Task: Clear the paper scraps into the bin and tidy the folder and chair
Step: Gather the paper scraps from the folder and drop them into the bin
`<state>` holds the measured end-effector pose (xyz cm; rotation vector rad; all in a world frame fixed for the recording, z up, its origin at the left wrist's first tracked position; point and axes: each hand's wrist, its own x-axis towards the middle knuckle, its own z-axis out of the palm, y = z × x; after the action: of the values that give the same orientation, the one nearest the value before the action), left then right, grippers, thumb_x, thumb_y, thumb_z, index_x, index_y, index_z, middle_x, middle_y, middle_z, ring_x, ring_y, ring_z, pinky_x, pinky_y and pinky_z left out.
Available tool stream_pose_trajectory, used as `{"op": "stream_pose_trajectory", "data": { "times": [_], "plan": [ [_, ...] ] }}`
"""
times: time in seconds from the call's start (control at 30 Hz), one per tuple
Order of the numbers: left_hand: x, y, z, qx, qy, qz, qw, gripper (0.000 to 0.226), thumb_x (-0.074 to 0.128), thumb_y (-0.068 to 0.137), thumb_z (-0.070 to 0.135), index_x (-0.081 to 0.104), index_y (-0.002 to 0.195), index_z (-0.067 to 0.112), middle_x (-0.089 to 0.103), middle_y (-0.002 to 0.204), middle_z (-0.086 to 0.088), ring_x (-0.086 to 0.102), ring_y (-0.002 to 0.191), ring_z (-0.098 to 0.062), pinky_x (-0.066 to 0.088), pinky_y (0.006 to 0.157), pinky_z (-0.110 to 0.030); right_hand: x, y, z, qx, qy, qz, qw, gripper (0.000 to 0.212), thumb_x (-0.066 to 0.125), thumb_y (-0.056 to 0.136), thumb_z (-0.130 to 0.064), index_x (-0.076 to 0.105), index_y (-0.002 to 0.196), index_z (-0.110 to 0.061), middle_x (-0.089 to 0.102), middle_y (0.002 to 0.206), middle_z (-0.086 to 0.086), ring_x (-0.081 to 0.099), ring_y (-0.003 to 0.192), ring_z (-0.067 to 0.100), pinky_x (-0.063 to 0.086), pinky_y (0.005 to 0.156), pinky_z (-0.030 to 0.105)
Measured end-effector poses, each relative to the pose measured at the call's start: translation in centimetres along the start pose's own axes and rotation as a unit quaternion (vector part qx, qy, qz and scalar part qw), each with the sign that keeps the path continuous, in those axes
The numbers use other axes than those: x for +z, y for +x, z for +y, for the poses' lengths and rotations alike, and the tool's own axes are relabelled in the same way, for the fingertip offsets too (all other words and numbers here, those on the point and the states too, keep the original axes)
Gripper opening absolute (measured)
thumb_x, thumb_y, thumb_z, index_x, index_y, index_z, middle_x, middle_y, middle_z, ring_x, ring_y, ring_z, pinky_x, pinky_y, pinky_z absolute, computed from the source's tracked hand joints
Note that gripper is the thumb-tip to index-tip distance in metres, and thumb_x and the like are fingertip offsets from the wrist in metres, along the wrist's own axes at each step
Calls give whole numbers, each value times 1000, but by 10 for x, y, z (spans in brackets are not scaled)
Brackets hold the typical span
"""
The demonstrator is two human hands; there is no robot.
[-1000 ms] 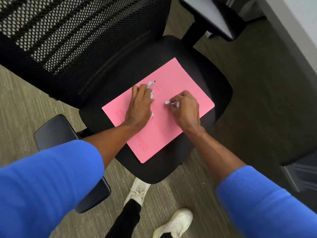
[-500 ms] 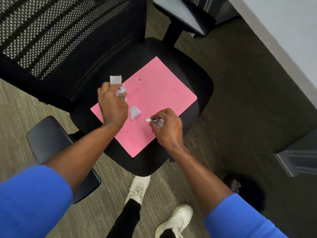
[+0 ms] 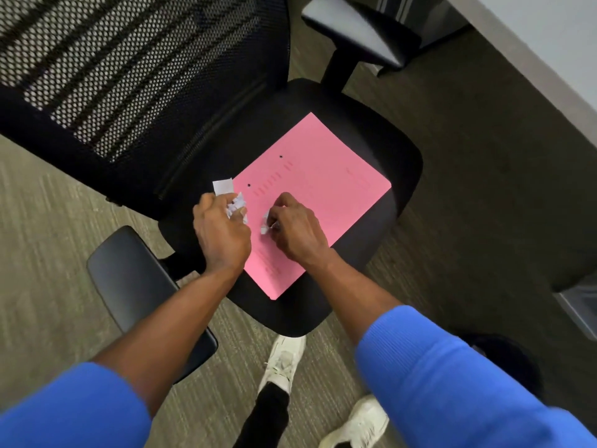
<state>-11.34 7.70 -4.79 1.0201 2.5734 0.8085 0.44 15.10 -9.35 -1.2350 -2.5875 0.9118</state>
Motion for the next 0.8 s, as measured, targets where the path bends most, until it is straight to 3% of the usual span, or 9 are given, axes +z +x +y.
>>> {"op": "stream_pose_trajectory", "data": {
  "times": [0.13, 0.23, 0.33, 0.4, 0.5, 0.6, 0.7, 0.8],
  "plan": [
    [3, -2, -1, -2, -4, -16, 1000, 33, 72, 95, 4, 72, 128, 6, 64, 129, -13, 59, 126, -33, 48, 109, -36, 5, -9, 6, 21, 18, 31, 999, 21, 75, 92, -8, 78, 112, -9, 67, 115, 7, 66, 93, 26, 56, 74, 33],
    [9, -10, 7, 4, -14, -31, 999, 31, 72, 96, 5, 72, 127, 6, 64, 129, -12, 61, 125, -33, 51, 109, -40, 2, -29, 18, 71, 61, 63, 994, 18, 77, 90, -13, 80, 108, -10, 67, 114, 3, 66, 95, 23, 43, 75, 26],
    [21, -25, 21, 25, -25, -57, 998, 30, 71, 97, 6, 72, 127, 7, 65, 127, -11, 62, 120, -33, 52, 106, -45, -5, -61, 35, 124, 101, 127, 979, 16, 77, 89, -15, 82, 103, -10, 69, 108, 2, 68, 93, 19, 45, 80, 23],
    [31, -39, 33, 40, -36, -74, 996, 29, 70, 98, 7, 72, 127, 8, 66, 126, -11, 63, 118, -32, 51, 103, -44, -10, -86, 48, 162, 122, 170, 964, 14, 79, 86, -14, 83, 100, -12, 70, 103, 0, 69, 89, 16, 48, 81, 21],
    [51, -64, 54, 66, -45, -105, 991, 27, 70, 98, 8, 73, 125, 9, 68, 124, -9, 62, 117, -32, 46, 100, -36, -18, -129, 70, 218, 146, 227, 938, 12, 87, 81, -15, 85, 93, -14, 71, 95, 0, 66, 82, 11, 42, 77, 15],
    [76, -95, 75, 95, -43, -144, 984, 25, 70, 97, 8, 75, 121, 7, 69, 121, -11, 62, 114, -33, 32, 89, -21, -24, -177, 97, 271, 148, 252, 917, 13, 89, 78, -11, 86, 91, -14, 73, 93, 3, 69, 78, 17, 48, 74, 23],
    [101, -130, 96, 127, -47, -179, 974, 26, 71, 95, 7, 76, 120, 8, 70, 117, -10, 62, 112, -31, 34, 87, -23, -29, -226, 127, 330, 149, 255, 897, 15, 90, 80, -12, 86, 94, -14, 75, 95, 4, 70, 79, 19, 53, 73, 30],
    [128, -167, 114, 154, -56, -215, 963, 27, 74, 93, 8, 77, 120, 10, 71, 116, -8, 64, 110, -29, 48, 97, -37, -34, -270, 156, 390, 156, 275, 865, 13, 88, 81, -10, 86, 93, -13, 75, 94, 5, 64, 72, 7, 41, 67, 3]
  ]
}}
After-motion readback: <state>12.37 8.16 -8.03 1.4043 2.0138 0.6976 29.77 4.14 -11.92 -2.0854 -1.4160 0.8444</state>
